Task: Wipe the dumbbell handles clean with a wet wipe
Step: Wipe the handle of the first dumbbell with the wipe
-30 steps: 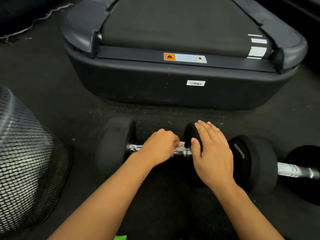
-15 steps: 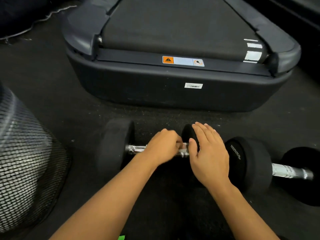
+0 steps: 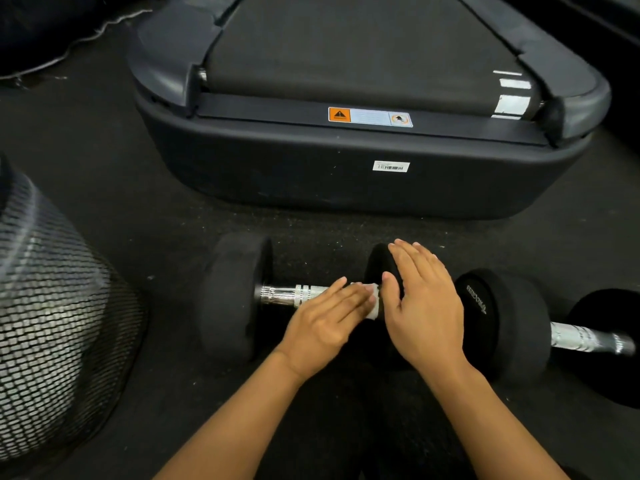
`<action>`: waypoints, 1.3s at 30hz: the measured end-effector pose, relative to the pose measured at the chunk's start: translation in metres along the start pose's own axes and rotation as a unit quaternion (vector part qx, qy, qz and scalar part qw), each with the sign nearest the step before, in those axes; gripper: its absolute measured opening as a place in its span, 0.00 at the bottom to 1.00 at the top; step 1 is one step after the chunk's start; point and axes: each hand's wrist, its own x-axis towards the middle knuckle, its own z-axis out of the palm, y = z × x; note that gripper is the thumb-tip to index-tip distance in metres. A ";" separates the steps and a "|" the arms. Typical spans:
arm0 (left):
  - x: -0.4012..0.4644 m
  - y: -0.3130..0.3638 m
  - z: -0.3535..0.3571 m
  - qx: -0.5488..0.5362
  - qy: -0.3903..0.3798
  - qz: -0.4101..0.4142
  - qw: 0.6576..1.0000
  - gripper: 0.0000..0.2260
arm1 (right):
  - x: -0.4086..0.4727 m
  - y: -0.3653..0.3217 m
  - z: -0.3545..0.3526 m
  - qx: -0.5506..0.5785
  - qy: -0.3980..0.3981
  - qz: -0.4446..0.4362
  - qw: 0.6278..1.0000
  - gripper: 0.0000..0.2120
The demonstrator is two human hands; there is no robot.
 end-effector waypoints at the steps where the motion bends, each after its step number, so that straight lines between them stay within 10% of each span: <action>1: -0.001 -0.002 -0.001 0.007 -0.003 -0.001 1.000 0.13 | 0.000 0.000 0.000 0.000 -0.001 -0.001 1.000 0.23; 8: 0.026 0.005 -0.008 -0.013 -0.109 -0.123 0.986 0.13 | 0.001 -0.001 0.001 -0.001 0.007 0.002 1.000 0.23; 14: 0.085 -0.009 -0.027 -0.109 -0.336 -0.343 0.870 0.09 | -0.001 -0.001 0.001 -0.004 0.001 0.004 1.000 0.24; 20: 0.030 0.010 -0.017 -0.029 -0.138 -0.145 0.979 0.13 | 0.000 -0.002 0.000 0.000 0.008 0.006 1.000 0.23; 26: -0.014 -0.008 -0.012 -0.003 0.001 -0.051 0.999 0.15 | 0.000 -0.001 -0.001 -0.001 0.000 -0.001 1.000 0.24; 39: 0.014 0.007 -0.001 -0.031 -0.055 -0.118 0.991 0.12 | 0.000 0.000 0.001 0.003 0.014 0.002 1.000 0.23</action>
